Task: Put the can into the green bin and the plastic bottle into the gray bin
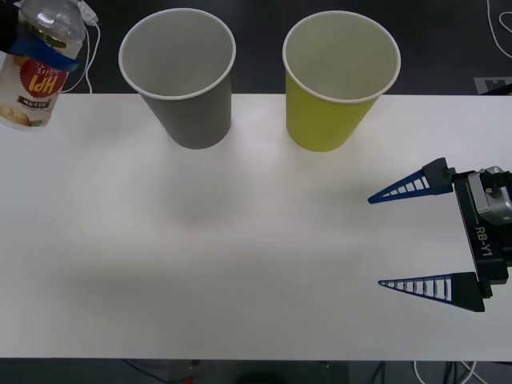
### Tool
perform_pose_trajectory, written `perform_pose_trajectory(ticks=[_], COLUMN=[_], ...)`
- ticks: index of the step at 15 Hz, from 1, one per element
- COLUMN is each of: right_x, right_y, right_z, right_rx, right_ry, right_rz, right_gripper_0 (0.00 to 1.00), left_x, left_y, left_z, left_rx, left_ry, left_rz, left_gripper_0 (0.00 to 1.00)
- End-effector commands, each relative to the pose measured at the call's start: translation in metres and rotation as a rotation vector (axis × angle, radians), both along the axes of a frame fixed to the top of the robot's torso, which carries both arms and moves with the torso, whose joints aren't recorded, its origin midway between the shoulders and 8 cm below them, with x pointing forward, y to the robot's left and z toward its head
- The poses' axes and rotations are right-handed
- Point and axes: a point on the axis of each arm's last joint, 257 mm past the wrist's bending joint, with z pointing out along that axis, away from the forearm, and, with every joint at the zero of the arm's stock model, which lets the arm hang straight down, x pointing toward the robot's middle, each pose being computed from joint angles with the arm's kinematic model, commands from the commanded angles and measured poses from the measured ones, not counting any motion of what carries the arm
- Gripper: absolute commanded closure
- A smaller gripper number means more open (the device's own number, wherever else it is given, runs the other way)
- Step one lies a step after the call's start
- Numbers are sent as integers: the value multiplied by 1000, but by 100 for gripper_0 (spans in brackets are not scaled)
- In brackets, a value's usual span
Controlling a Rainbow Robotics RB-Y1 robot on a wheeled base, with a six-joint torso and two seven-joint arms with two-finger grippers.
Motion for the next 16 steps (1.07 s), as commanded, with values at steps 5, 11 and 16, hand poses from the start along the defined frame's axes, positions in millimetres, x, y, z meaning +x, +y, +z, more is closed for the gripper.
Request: perform_pose_trajectory(ticks=[5, 11, 16], right_x=[0, 0, 0], right_y=[0, 0, 0], right_z=[0, 0, 0], right_rx=[0, 0, 0], right_ry=[0, 0, 0], right_rz=[0, 0, 0], right_gripper_0=[0, 0, 0], left_x=[31, 60, 83], left_y=[-29, -55, -78], left_z=[27, 37, 50], left_rx=[-29, -44, -73], left_ry=[-19, -30, -44], left_rz=[-11, -19, -19], left_gripper_0=[100, 100, 100])
